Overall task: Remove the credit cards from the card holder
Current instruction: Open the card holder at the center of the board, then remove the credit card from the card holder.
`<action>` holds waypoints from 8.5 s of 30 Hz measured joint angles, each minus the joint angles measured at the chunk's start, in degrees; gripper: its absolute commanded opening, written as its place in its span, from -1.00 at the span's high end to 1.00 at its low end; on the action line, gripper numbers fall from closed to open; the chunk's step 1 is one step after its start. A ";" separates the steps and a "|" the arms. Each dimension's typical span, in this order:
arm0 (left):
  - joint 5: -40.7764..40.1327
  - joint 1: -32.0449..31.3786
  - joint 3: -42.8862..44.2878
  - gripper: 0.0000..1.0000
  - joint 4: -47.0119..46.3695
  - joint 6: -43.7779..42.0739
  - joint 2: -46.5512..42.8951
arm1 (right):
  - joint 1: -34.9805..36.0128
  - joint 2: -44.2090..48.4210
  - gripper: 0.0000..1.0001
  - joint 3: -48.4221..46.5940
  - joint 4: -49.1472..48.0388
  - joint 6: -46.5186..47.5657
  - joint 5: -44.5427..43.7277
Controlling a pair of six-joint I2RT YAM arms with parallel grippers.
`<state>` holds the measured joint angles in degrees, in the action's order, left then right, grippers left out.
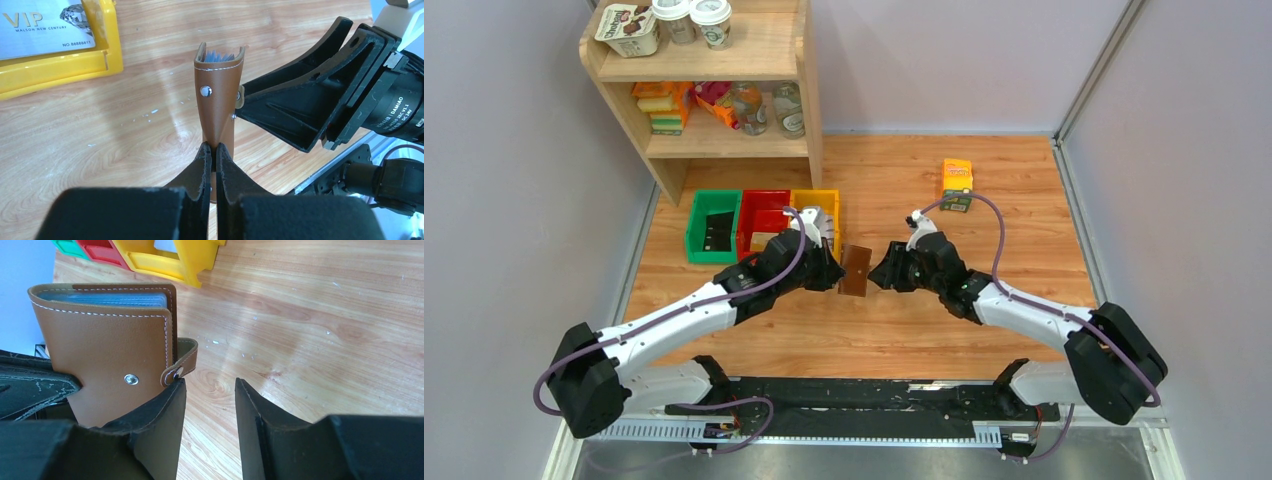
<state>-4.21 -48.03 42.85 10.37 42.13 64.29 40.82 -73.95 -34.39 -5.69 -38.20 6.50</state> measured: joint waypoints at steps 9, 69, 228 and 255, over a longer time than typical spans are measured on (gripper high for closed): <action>-0.07 -0.02 0.07 1.00 -0.37 -0.26 1.68 | -0.15 4.24 -0.09 1.25 1.11 -0.13 -2.64; -8.02 -2.89 -3.39 -0.05 -7.80 14.64 19.19 | -5.29 -14.64 1.00 -5.88 9.62 0.35 -1.36; 9.97 -1.97 20.17 -0.18 3.02 7.45 34.01 | -18.51 10.43 0.05 -3.82 33.33 7.76 -5.60; 3.96 1.90 8.74 -0.18 6.88 6.58 25.55 | -11.82 -3.06 0.53 -9.66 27.43 8.72 5.99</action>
<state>-0.25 -46.13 51.59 17.26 48.71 89.84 28.99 -77.01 -44.05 21.74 -29.47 12.49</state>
